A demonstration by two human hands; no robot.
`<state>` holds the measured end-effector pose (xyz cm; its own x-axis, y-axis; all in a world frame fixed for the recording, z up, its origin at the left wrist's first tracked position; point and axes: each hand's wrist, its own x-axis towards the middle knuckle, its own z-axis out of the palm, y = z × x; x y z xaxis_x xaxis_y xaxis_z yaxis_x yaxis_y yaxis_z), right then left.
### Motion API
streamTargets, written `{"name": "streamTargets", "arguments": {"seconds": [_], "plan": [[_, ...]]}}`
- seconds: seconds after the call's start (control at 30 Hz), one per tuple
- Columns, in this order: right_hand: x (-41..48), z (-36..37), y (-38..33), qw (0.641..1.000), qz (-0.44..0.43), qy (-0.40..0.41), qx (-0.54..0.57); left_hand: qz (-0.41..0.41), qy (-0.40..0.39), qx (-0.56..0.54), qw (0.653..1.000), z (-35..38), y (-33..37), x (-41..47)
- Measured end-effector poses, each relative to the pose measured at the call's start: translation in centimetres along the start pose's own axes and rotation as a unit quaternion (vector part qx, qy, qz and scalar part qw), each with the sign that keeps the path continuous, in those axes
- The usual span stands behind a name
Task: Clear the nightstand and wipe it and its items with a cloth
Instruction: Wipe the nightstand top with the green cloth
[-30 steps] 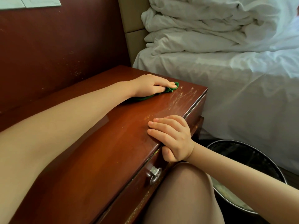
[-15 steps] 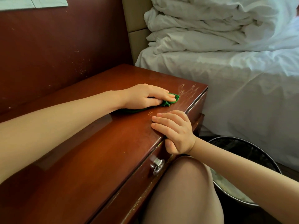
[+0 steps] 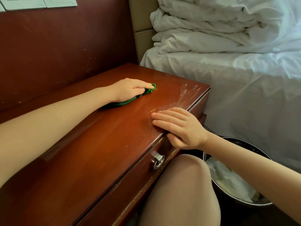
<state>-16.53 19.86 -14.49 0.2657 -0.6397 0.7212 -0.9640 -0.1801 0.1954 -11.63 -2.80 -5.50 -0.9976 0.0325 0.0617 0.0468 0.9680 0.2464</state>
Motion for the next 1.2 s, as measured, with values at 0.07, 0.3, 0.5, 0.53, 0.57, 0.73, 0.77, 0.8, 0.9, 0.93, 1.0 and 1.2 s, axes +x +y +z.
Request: {"name": "streamTargets", "arguments": {"seconds": [0.07, 0.3, 0.5, 0.53, 0.57, 0.73, 0.77, 0.8, 0.9, 0.93, 1.0, 1.2], "plan": [[-0.2, -0.5, 0.0, 1.000, 0.002, 0.010, 0.012, -0.014, 0.017, 0.007, 1.000, 0.2, 0.3, -1.2], [-2.2, -2.5, 0.8, 0.996, 0.047, 0.011, -0.070, -0.067, 0.065, 0.032, 0.995, 1.0, 2.4, -4.5], [-3.7, -3.6, 1.1, 0.996, 0.058, -0.005, -0.066, -0.113, 0.080, 0.045, 0.989, 1.6, 4.7, -6.3], [-3.8, -3.6, 1.0, 0.996, 0.063, -0.005, -0.059, -0.121, 0.082, 0.043, 0.988, 1.7, 5.2, -6.7], [-3.8, -3.6, 0.9, 0.996, 0.069, -0.002, -0.052, -0.126, 0.083, 0.042, 0.988, 1.8, 5.6, -7.0], [-3.9, -3.6, 0.5, 0.996, 0.081, -0.007, -0.044, -0.109, 0.076, 0.034, 0.991, 2.5, 8.4, -8.5], [-4.0, -3.6, 0.5, 0.995, 0.084, -0.008, -0.044, -0.099, 0.076, 0.030, 0.992, 2.6, 9.0, -8.8], [-4.1, -3.5, 0.5, 0.995, 0.087, -0.010, -0.045, -0.089, 0.076, 0.025, 0.993, 2.7, 9.7, -9.0], [-4.4, -3.3, 0.6, 0.995, 0.094, -0.018, -0.041, -0.064, 0.073, 0.026, 0.995, 3.0, 11.2, -10.0], [-4.4, -3.3, 0.6, 0.995, 0.094, -0.019, -0.040, -0.055, 0.070, 0.031, 0.996, 3.1, 11.6, -10.3], [-4.4, -3.4, 0.7, 0.995, 0.092, -0.019, -0.041, -0.038, 0.062, 0.040, 0.997, 3.3, 12.0, -11.2], [-4.7, -3.5, 0.6, 0.993, 0.101, -0.032, -0.050, -0.005, 0.015, 0.003, 1.000, 3.2, 11.7, -12.3]]}}
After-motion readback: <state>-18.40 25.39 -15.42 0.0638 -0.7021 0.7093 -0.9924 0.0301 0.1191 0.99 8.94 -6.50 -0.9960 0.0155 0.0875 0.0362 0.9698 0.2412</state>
